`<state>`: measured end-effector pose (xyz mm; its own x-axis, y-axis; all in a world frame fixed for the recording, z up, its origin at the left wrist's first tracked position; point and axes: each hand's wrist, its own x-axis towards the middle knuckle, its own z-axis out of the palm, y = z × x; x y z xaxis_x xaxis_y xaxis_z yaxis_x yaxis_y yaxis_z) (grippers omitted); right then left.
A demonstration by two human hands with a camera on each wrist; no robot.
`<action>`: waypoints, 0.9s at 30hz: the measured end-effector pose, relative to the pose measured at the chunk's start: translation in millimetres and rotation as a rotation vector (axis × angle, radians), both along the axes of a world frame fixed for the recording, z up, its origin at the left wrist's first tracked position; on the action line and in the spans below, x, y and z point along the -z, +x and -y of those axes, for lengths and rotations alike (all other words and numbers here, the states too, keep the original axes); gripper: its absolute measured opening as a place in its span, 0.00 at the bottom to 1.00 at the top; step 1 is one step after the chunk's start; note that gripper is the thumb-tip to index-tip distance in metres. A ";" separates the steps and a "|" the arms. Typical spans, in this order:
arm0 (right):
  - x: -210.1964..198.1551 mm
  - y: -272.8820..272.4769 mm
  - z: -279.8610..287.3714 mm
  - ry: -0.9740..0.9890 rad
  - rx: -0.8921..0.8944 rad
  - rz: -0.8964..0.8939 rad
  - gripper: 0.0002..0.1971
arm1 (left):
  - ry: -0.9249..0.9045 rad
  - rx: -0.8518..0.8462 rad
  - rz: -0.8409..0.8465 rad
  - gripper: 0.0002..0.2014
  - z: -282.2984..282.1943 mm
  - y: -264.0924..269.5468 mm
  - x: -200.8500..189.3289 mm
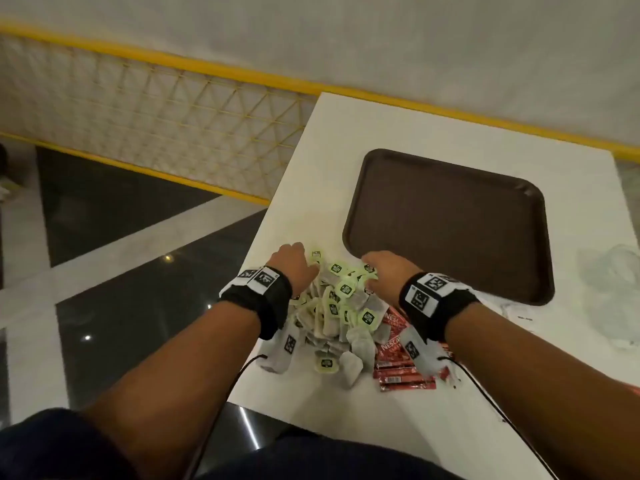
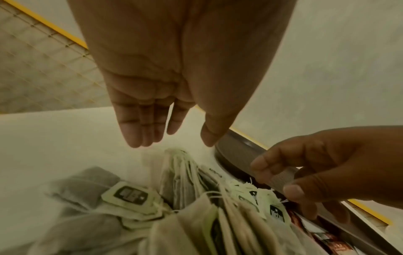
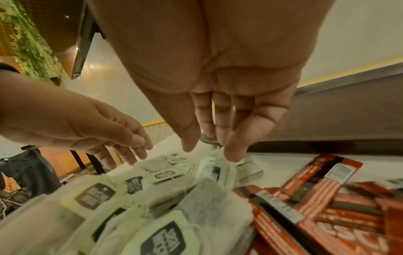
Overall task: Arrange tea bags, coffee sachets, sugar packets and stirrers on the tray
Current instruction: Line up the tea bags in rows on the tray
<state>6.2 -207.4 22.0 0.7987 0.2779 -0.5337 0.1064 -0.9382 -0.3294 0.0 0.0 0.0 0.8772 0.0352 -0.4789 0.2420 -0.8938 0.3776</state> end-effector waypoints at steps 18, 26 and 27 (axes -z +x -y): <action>10.8 15.6 -2.0 -0.068 -0.033 -0.088 0.13 | -0.099 0.099 -0.120 0.17 -1.9 15.3 3.9; -0.4 5.9 12.1 0.024 0.044 -0.042 0.13 | -0.232 0.144 0.045 0.12 -8.6 6.8 -8.2; -2.4 5.6 15.6 0.046 0.055 -0.035 0.11 | -0.243 0.148 0.055 0.11 -8.7 7.3 -10.2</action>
<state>11.7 -223.0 24.4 0.7944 0.2587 -0.5496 0.0422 -0.9261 -0.3748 7.3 8.7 10.2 0.8893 -0.2048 -0.4088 0.0888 -0.7996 0.5939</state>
